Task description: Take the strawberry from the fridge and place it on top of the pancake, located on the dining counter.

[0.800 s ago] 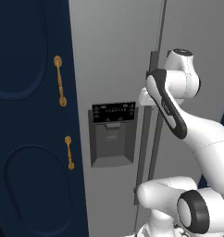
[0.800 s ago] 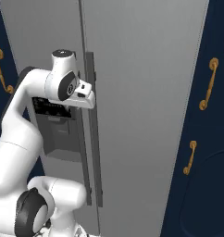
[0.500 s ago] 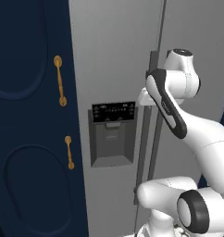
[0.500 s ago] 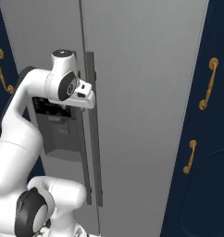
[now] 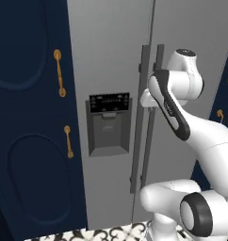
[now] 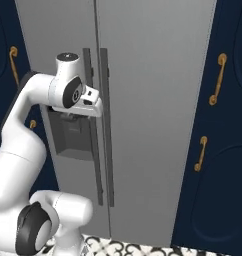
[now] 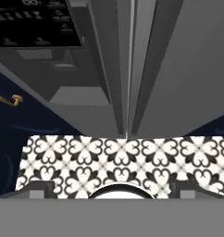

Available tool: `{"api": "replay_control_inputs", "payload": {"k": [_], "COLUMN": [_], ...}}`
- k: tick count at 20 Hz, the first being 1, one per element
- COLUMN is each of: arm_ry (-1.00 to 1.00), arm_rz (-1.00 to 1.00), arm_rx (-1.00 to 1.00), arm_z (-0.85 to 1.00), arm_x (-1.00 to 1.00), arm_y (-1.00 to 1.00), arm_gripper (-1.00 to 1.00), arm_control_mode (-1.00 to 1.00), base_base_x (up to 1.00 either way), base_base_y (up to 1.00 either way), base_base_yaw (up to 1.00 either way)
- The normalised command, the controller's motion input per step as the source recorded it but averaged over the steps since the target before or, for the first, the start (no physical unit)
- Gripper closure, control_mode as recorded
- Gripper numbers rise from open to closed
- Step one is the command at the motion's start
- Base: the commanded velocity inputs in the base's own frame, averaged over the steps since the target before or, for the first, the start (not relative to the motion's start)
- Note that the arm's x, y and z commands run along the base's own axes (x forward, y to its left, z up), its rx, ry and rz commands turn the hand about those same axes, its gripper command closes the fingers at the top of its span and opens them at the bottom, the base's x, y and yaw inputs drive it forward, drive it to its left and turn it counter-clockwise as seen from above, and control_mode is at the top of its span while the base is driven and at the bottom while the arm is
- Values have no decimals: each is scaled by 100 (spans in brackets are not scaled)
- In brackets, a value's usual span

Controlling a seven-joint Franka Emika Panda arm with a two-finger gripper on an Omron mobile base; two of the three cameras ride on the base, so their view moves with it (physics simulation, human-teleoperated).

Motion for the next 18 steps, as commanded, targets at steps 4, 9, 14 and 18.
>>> {"api": "replay_control_inputs", "payload": {"k": [4, 9, 14, 18], "arm_ry": [0, 0, 0, 0], "arm_rz": [0, 0, 0, 0], "arm_rx": [0, 0, 0, 0], "arm_z": [0, 0, 0, 0], "arm_x": [0, 0, 0, 0], "arm_y": [0, 0, 0, 0], "arm_gripper": [-100, -100, -100, -100], "arm_control_mode": [100, 100, 100, 100], "base_base_x": [-44, -11, -2, -34], "base_base_y": [-23, -40, -15, 8], "base_base_yaw": [0, 0, 0, 0]}}
